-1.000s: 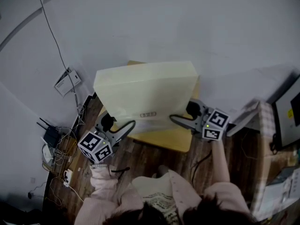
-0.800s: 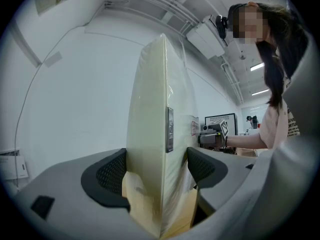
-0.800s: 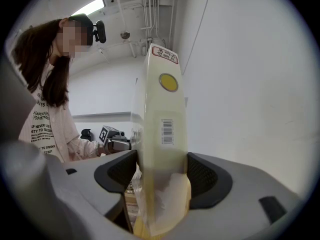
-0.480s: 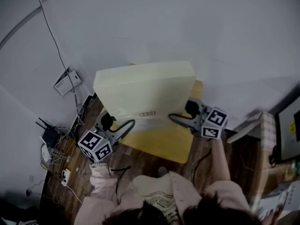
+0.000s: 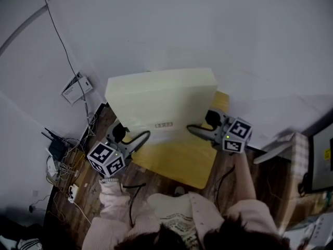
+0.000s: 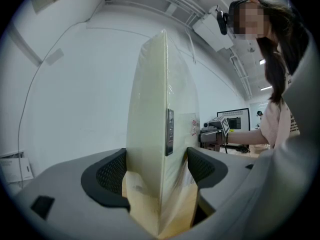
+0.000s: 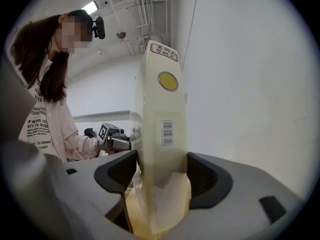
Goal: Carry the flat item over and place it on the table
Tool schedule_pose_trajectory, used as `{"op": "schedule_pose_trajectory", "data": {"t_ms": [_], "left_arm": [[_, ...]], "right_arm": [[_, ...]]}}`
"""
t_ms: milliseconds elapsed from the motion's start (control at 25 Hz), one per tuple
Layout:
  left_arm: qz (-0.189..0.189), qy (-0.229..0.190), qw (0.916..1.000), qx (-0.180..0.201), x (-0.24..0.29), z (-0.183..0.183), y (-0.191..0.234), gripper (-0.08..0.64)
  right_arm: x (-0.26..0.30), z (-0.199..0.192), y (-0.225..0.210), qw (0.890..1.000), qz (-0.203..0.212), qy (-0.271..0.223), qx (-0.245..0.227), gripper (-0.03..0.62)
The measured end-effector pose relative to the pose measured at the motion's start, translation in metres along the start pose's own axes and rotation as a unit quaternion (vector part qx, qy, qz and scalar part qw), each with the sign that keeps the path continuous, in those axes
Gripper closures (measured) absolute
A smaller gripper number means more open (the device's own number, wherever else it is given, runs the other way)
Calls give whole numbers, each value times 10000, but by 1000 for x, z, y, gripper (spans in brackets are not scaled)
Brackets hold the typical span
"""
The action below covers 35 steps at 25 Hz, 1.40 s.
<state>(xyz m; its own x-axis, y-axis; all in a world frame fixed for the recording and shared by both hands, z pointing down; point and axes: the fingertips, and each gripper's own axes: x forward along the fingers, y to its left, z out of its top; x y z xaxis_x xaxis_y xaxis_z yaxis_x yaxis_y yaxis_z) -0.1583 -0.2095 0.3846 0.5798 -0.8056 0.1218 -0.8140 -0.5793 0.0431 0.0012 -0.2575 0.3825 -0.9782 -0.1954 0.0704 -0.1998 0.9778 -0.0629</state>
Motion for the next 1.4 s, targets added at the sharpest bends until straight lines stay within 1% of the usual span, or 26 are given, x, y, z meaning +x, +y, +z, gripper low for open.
{"op": "schedule_pose_trajectory", "data": {"t_ms": [320,480,1040,1400], "left_arm": [[29,101,9999,-47,15,-9,14,183],[-29,187,9998,-105,24,-15,31,183],[-223,542,9980,-223,47,-53,80,183],[-272,665,9969,-308,59,-80,99,183]], "right_arm": [[8,-9,-18,10000,-12,14,21,282],[20,-15,-31,9999,-74,76,75,282],[55,-52,-59,9986,-397,307,141,282],[68,-78,-73,9975,-569,371,183,282]]}}
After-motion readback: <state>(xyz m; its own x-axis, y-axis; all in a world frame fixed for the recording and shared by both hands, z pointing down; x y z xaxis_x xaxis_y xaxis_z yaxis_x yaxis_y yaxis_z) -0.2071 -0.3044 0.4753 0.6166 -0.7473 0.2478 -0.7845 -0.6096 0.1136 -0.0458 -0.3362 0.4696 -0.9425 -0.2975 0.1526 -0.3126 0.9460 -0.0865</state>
